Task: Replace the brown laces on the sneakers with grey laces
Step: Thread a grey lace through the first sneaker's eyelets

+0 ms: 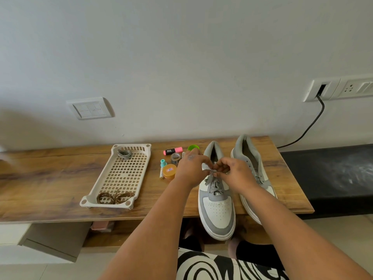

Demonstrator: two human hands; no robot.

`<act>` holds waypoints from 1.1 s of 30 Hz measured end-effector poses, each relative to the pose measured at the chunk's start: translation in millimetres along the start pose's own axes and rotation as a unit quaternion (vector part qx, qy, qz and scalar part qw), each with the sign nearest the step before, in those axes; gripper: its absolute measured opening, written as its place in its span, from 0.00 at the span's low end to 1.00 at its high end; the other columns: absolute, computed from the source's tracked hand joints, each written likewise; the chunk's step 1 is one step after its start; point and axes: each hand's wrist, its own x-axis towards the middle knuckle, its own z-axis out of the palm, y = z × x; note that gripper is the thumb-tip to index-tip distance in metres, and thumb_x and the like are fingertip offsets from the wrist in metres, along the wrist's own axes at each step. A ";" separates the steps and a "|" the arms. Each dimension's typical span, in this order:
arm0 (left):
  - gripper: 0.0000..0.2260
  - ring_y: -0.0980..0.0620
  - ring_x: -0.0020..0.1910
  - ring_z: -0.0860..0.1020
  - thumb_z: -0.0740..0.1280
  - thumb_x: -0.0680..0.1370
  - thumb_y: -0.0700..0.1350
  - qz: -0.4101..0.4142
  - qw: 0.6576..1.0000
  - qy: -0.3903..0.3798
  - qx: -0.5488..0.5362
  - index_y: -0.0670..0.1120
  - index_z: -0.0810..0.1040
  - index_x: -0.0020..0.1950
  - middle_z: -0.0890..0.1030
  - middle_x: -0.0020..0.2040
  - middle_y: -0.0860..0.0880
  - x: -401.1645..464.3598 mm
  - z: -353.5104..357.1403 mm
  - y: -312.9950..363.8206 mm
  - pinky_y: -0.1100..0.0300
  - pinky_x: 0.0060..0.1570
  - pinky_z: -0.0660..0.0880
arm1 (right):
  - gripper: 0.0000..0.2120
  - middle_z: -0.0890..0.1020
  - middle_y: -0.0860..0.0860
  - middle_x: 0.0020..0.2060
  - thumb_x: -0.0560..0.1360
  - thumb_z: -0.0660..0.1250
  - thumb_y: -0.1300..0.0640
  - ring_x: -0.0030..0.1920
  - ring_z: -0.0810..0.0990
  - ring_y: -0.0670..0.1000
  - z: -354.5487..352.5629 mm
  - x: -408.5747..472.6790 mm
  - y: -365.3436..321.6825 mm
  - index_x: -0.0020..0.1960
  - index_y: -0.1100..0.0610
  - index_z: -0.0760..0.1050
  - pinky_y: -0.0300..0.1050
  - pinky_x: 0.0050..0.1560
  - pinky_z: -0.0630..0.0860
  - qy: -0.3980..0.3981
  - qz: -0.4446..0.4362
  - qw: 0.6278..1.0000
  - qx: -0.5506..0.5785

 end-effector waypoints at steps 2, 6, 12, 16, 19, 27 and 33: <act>0.06 0.52 0.55 0.70 0.72 0.75 0.54 -0.004 1.000 0.005 0.008 0.56 0.83 0.50 0.71 0.49 0.54 0.6 -0.7 0.1 0.58 0.48 0.70 | 0.06 0.81 0.44 0.40 0.73 0.73 0.59 0.42 0.80 0.44 -4.1 3.2 1.7 0.47 0.50 0.80 0.37 0.45 0.76 -0.019 0.001 1.000 -0.009; 0.06 0.52 0.55 0.69 0.69 0.77 0.54 0.022 0.999 0.002 0.028 0.54 0.81 0.51 0.71 0.47 0.55 1.5 -0.6 2.5 0.56 0.49 0.67 | 0.05 0.79 0.44 0.43 0.77 0.69 0.59 0.42 0.75 0.41 -9.5 7.4 3.7 0.53 0.53 0.80 0.28 0.40 0.67 -0.052 -0.015 0.997 -0.048; 0.06 0.49 0.57 0.72 0.66 0.80 0.44 0.048 0.999 -0.021 -0.009 0.47 0.78 0.55 0.77 0.54 0.49 2.0 1.5 3.4 0.54 0.53 0.72 | 0.09 0.80 0.45 0.44 0.78 0.66 0.60 0.45 0.78 0.47 -9.1 5.6 5.5 0.56 0.50 0.74 0.42 0.45 0.74 -0.060 -0.042 0.994 -0.076; 0.06 0.49 0.58 0.71 0.65 0.80 0.45 0.047 0.999 -0.023 -0.016 0.47 0.79 0.55 0.77 0.54 0.49 1.9 1.2 2.8 0.57 0.51 0.69 | 0.09 0.80 0.44 0.43 0.76 0.69 0.61 0.45 0.79 0.47 -12.8 4.9 5.8 0.51 0.49 0.75 0.49 0.50 0.78 -0.059 -0.044 0.996 -0.044; 0.07 0.49 0.59 0.70 0.67 0.79 0.47 0.042 0.999 -0.033 -0.001 0.49 0.79 0.56 0.74 0.55 0.50 2.3 1.0 1.2 0.57 0.52 0.70 | 0.10 0.78 0.44 0.40 0.71 0.76 0.57 0.43 0.77 0.45 -21.5 5.5 6.3 0.46 0.49 0.76 0.43 0.46 0.77 -0.047 -0.014 0.998 -0.033; 0.07 0.53 0.55 0.66 0.69 0.78 0.51 0.041 0.999 -0.028 0.003 0.52 0.80 0.55 0.66 0.50 0.54 0.6 0.2 1.3 0.59 0.49 0.67 | 0.12 0.81 0.46 0.34 0.68 0.77 0.45 0.35 0.77 0.44 -9.1 -1.9 6.0 0.41 0.54 0.82 0.38 0.36 0.70 -0.056 0.101 0.993 0.003; 0.07 0.53 0.55 0.67 0.68 0.79 0.48 0.037 0.999 -0.019 -0.003 0.50 0.80 0.56 0.68 0.50 0.53 -0.3 1.0 3.5 0.59 0.48 0.66 | 0.09 0.83 0.50 0.38 0.70 0.77 0.56 0.37 0.79 0.45 4.2 -7.0 2.5 0.45 0.60 0.82 0.36 0.34 0.73 -0.023 0.195 0.966 0.166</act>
